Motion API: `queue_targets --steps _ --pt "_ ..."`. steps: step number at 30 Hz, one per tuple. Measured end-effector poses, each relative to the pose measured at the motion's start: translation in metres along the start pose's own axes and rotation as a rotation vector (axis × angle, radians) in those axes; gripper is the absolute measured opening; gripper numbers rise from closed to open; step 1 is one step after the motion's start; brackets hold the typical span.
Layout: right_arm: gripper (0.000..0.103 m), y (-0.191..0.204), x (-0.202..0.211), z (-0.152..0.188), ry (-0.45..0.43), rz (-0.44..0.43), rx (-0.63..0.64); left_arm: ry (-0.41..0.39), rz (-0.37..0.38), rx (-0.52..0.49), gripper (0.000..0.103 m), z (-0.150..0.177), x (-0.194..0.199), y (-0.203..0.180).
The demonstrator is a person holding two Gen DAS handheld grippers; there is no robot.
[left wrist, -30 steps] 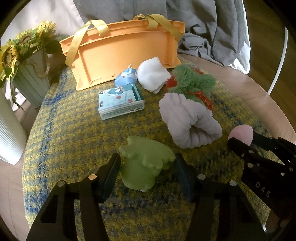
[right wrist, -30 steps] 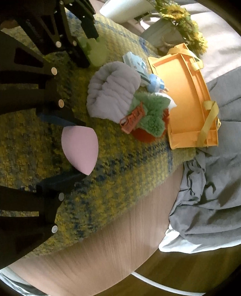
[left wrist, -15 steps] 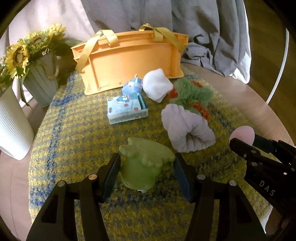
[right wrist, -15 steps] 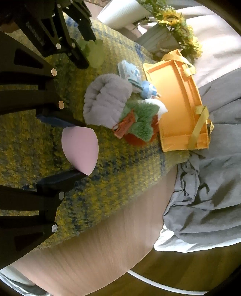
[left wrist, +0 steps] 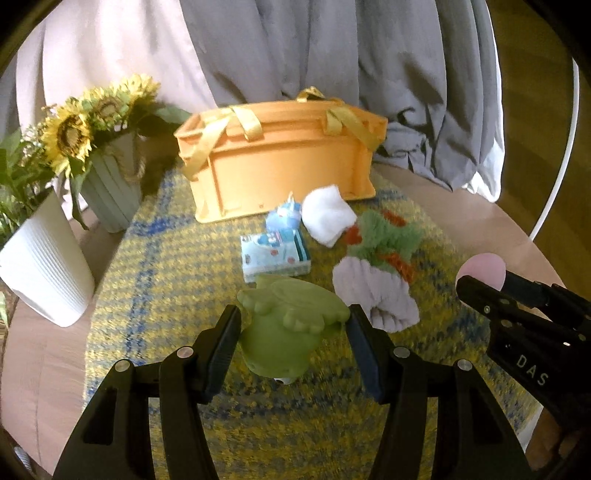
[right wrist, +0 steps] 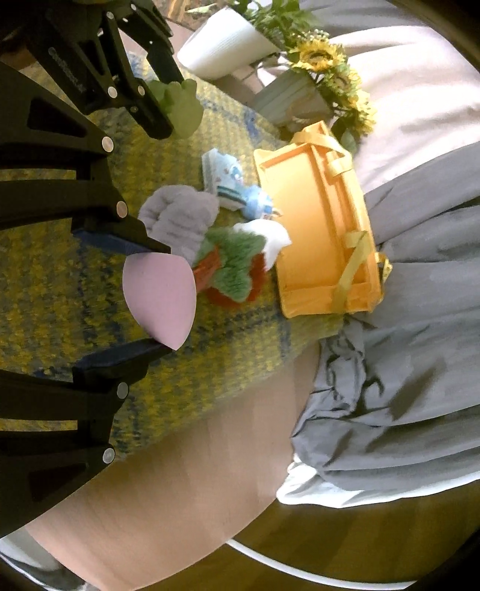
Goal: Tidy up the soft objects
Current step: 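Carry the pink sponge and green frog over the orange crate with both grippers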
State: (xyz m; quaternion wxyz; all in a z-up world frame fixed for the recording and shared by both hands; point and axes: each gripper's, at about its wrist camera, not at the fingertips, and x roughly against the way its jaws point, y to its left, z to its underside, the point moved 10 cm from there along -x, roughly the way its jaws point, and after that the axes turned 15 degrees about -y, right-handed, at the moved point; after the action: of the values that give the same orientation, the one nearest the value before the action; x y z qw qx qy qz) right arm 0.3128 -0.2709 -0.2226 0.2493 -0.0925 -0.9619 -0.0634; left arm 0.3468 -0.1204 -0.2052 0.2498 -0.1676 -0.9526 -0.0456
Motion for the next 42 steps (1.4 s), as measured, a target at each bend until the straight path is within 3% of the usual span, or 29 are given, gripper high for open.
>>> queue_targets --steps 14,42 --pt "0.045 0.019 0.009 -0.047 -0.107 -0.055 0.033 -0.098 -0.034 0.056 0.058 -0.038 0.016 0.016" --pt "0.045 0.05 0.002 -0.141 -0.315 -0.124 0.037 -0.325 -0.055 0.033 0.058 -0.137 0.023 0.045"
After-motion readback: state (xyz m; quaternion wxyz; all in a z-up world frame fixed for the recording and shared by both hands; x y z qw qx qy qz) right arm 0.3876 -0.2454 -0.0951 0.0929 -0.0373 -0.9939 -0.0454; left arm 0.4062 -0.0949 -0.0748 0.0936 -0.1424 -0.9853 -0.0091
